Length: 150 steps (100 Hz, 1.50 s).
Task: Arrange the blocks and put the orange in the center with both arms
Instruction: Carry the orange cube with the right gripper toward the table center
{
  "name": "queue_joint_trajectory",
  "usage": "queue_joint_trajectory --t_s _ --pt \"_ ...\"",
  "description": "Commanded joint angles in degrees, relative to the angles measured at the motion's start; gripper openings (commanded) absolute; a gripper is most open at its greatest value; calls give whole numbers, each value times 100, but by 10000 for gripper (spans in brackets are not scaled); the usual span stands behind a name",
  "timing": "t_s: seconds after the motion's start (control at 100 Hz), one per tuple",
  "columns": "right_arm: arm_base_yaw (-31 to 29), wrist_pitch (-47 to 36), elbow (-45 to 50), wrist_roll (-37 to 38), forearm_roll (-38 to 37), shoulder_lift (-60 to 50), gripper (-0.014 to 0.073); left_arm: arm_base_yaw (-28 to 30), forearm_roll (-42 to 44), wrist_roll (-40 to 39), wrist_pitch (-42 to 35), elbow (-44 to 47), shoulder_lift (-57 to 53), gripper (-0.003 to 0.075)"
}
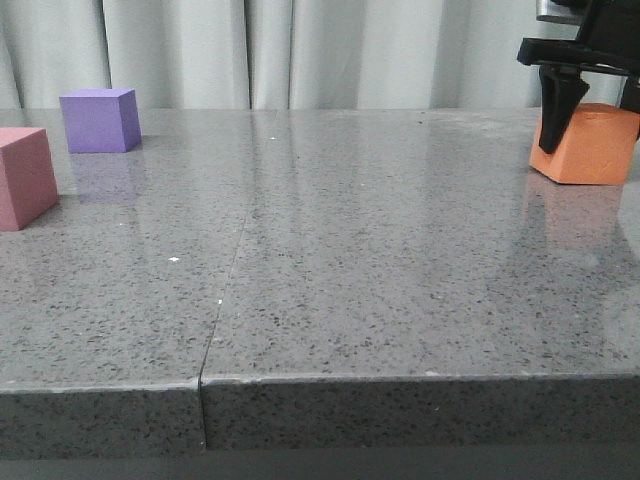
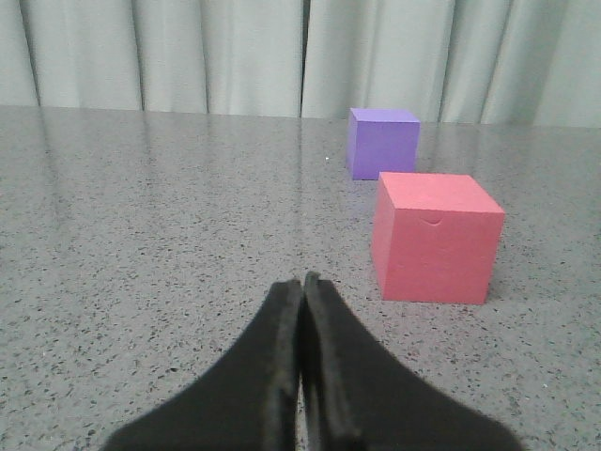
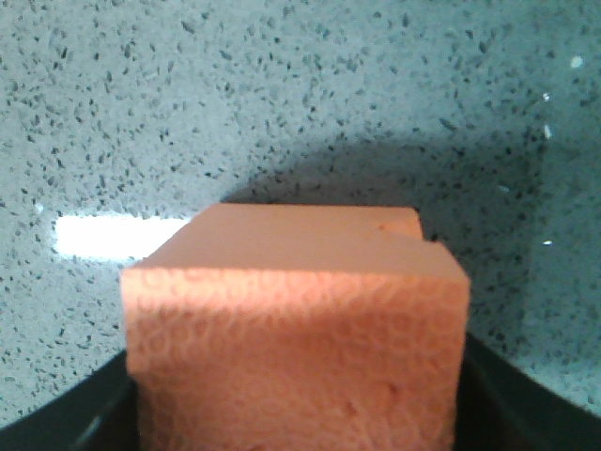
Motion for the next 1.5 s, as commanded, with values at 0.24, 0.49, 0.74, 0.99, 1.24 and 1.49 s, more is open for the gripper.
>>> queue_joint_trajectory --t_s 0.24,0.49,0.74,0.99,1.24,1.49 --pt "23 490 -347 34 638 -366 336 -41 -29 13 -489 234 -163 -20" --pt "511 535 -963 727 530 -366 321 -41 -29 13 -489 234 -163 -20" --pt "1411 535 -1036 1355 301 -343 320 -41 -29 13 -489 234 -163 -20" --pt "2143 509 -1152 1695 301 -178 320 -41 -29 13 -489 234 -163 -20" --pt "2447 507 -1754 2195 307 261 320 -41 -29 13 -489 234 -163 -20" --pt "2447 388 -1838 2320 306 384 321 -41 -29 13 -489 234 -163 -20"
